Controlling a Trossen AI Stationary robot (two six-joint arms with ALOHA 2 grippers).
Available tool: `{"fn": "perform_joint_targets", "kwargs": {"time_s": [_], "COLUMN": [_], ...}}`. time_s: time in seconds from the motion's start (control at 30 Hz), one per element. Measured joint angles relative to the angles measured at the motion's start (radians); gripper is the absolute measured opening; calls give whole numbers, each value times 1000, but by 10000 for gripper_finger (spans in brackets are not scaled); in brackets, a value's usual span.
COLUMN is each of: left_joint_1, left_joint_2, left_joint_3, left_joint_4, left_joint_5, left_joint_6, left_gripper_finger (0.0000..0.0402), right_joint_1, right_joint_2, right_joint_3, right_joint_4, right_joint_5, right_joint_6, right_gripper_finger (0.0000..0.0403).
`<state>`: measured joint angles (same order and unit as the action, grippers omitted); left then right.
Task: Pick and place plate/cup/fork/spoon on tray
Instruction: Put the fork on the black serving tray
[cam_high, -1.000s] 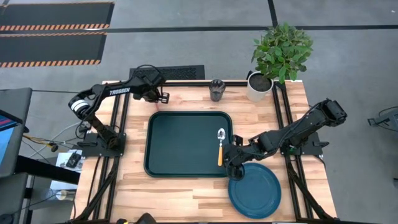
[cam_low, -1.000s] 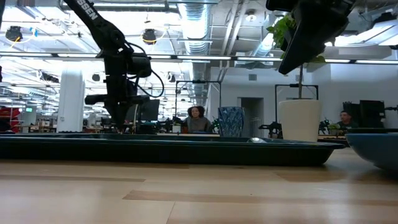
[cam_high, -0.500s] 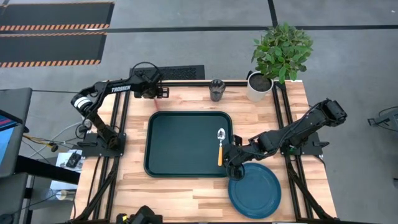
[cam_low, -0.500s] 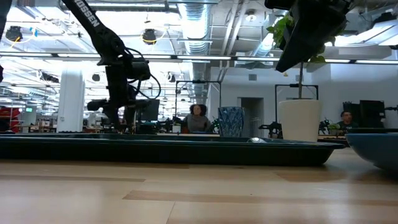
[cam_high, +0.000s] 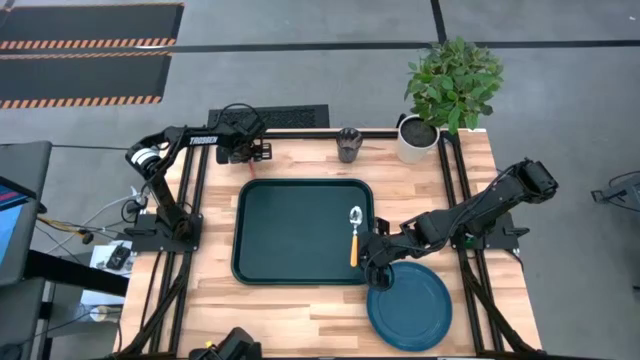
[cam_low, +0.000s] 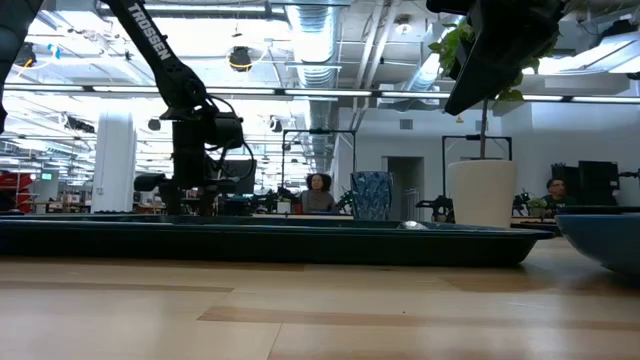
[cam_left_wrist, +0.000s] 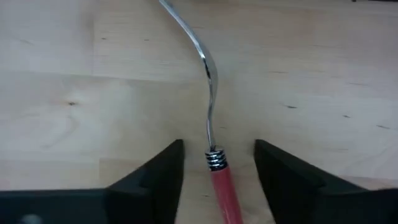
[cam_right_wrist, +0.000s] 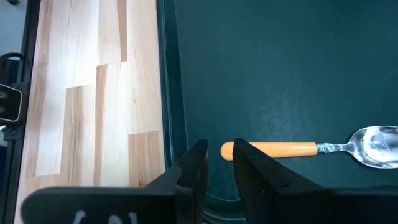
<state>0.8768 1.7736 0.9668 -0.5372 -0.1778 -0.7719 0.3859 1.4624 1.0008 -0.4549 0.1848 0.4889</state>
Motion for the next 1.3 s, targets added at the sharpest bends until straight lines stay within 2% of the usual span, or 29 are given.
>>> {"fn": "perform_joint_targets", "kwargs": {"time_s": [0.2, 0.27, 0.5, 0.97, 1.3], "left_joint_1": [0, 0, -3, -13, -47], "left_joint_2": [-6, -6, -5, -3, -22], "left_joint_3": [-1, -1, -2, -2, -2], "left_joint_4": [-10, -27, -39, -118, -162], "left_joint_5": [-10, -15, -30, -110, -106], "left_joint_6": [-7, -33, -91, 206, 268], "left_gripper_finger": [40, 18, 24, 18, 17], "right_joint_1": [0, 0, 0, 0, -2], "right_joint_2": [0, 0, 0, 0, 0], "right_joint_3": [0, 0, 0, 0, 0], "right_joint_4": [1, 1, 2, 3, 9], "right_joint_5": [24, 31, 32, 34, 34], "right_joint_6": [0, 0, 0, -3, -3], "right_gripper_finger": [102, 102, 102, 102, 102]}}
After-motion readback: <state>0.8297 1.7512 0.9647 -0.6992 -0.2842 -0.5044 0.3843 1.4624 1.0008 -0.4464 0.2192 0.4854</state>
